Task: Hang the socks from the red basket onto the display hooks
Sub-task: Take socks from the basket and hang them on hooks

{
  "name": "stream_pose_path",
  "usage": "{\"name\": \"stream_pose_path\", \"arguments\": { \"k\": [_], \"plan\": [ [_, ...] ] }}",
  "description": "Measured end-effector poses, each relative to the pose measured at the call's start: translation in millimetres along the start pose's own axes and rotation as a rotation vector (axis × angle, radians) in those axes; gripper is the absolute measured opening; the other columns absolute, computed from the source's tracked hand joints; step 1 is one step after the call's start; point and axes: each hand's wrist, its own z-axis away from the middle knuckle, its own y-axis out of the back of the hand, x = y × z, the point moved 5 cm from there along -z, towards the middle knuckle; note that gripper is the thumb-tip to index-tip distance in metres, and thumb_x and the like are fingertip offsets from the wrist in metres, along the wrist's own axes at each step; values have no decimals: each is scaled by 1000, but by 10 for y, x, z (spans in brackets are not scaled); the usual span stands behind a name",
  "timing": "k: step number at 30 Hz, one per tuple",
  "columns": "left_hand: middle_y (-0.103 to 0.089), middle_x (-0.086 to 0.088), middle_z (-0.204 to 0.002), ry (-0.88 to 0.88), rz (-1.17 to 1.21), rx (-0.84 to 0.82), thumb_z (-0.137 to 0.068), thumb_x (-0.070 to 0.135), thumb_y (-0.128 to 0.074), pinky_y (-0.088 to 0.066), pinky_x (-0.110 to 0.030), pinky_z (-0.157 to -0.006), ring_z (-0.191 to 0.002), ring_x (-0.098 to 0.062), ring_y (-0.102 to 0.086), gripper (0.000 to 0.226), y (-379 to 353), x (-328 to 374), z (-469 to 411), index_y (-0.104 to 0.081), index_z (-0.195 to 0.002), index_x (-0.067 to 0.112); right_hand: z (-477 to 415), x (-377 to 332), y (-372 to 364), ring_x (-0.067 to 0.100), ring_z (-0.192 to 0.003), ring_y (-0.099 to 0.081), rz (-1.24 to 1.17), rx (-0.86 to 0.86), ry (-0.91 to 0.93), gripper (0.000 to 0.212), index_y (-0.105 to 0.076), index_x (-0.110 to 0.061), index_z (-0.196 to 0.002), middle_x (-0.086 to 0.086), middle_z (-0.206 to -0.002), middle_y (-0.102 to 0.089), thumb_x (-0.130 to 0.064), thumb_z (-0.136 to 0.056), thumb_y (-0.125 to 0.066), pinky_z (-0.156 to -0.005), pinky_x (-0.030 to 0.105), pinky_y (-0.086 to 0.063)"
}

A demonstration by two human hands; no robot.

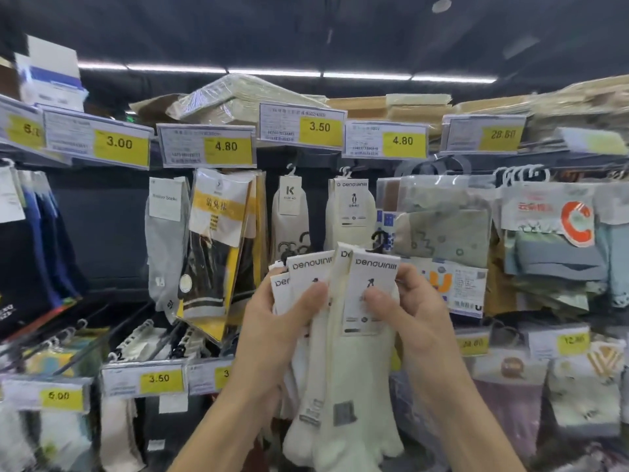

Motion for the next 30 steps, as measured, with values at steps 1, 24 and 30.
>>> {"name": "stream_pose_path", "arguments": {
  "k": [1, 24, 30],
  "plan": [
    [-80, -1, -94, -6, -9, 27, -57, 48, -81, -60, -27, -60, -83, -21, -77, 29, 22, -13, -34, -75, -84, 41, -39, 18, 24, 25, -91, -73, -34, 10, -14, 25, -65, -27, -101, 8, -106, -74, -32, -78, -75, -73, 36, -61],
    [-80, -2, -94, -17, 3, 21, -56, 47, -81, -61, -31, -62, -82, -22, -77, 29, 264, -94, -365, -76, -84, 39, -1746, 333, 281, 21, -140, -40, 603, 219, 121, 54, -31, -26, -154, 7, -154, -41, -21, -102, -47, -113, 37, -39],
    [-80, -2, -95, -27, 10, 5, -59, 42, -80, -62, -30, -63, -83, -21, -77, 25, 240, -102, -371, -77, -84, 39, -1776, 382, 254, 21, -113, -54, 837, 167, -30, 65, -14, -25, -158, 7, -145, -49, -9, -101, -40, -87, 13, -44]
  ]
}}
